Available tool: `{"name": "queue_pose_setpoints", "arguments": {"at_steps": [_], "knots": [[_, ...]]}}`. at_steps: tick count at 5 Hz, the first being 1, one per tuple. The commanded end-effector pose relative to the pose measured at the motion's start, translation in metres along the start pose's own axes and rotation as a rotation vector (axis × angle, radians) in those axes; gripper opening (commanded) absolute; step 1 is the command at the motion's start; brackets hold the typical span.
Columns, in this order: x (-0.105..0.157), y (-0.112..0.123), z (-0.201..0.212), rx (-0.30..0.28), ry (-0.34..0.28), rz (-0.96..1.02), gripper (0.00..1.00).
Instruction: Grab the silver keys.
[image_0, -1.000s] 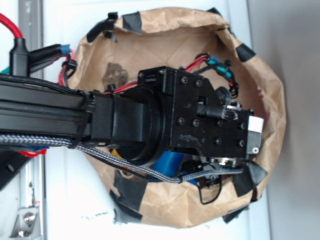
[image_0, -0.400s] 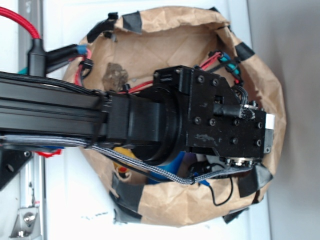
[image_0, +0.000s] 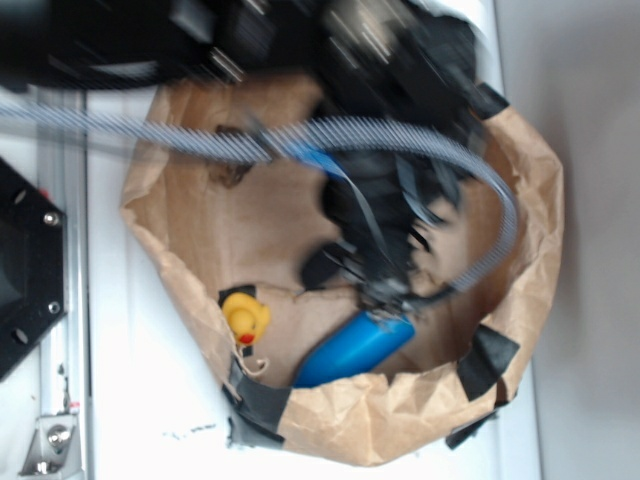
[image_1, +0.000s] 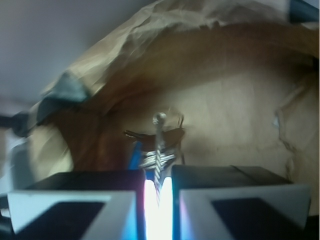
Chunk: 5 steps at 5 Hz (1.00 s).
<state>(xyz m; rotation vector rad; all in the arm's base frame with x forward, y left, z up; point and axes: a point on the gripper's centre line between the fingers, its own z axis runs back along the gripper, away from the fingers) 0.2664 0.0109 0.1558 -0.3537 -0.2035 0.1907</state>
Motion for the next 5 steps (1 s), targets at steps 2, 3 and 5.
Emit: {"name": "queue_pose_setpoints", "arguments": {"at_steps": [2, 3, 5], "knots": [[0.010, -0.018, -0.014, 0.351, -0.043, 0.003, 0.00], [0.012, -0.017, -0.017, 0.369, -0.020, 0.018, 0.00], [0.014, -0.020, -0.022, 0.395, -0.027, 0.023, 0.00]]}}
